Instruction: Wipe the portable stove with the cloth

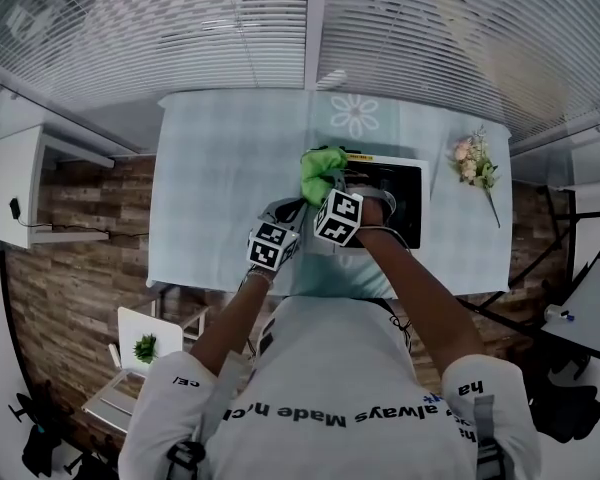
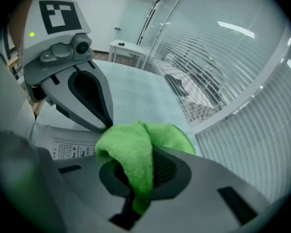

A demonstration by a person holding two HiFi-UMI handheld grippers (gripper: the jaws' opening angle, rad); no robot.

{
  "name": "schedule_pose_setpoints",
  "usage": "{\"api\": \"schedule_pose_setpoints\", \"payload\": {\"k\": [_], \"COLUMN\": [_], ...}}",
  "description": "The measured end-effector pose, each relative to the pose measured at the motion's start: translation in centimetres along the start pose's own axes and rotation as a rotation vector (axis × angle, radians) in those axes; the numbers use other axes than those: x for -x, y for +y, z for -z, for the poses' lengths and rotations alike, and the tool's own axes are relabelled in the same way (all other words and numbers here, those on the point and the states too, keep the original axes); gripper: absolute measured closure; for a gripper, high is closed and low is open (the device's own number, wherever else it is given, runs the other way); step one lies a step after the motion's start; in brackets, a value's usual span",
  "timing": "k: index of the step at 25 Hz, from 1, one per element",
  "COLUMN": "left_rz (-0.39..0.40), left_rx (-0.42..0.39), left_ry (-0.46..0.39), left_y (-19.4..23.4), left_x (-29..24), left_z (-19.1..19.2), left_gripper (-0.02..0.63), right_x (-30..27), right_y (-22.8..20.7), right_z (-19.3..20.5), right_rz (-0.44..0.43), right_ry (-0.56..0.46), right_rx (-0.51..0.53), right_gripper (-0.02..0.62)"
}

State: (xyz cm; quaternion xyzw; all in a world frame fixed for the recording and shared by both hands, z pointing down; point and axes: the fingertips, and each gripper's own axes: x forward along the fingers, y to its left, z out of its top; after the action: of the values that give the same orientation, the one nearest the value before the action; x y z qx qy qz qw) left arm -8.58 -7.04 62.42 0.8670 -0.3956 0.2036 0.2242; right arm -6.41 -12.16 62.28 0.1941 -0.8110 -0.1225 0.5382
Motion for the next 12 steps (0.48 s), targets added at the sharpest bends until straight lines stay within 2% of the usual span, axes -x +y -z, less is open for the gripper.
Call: {"api": "schedule_pose_setpoints", "payload": {"k": [12], "left_rz": [0.006], "left_rx": [-0.004], "left_ry": [0.012], "left_y": [-0.4], "left_x": [-0.2], "left_z": [0.4], "left_gripper": [0.594], "right_x": [1.4], "right_y": [3.5], "right_z": [0.1], "right_rz": [-0.086], "right_ry": [0.003], "right_rx": [0.004], "right_gripper": [0.569]}}
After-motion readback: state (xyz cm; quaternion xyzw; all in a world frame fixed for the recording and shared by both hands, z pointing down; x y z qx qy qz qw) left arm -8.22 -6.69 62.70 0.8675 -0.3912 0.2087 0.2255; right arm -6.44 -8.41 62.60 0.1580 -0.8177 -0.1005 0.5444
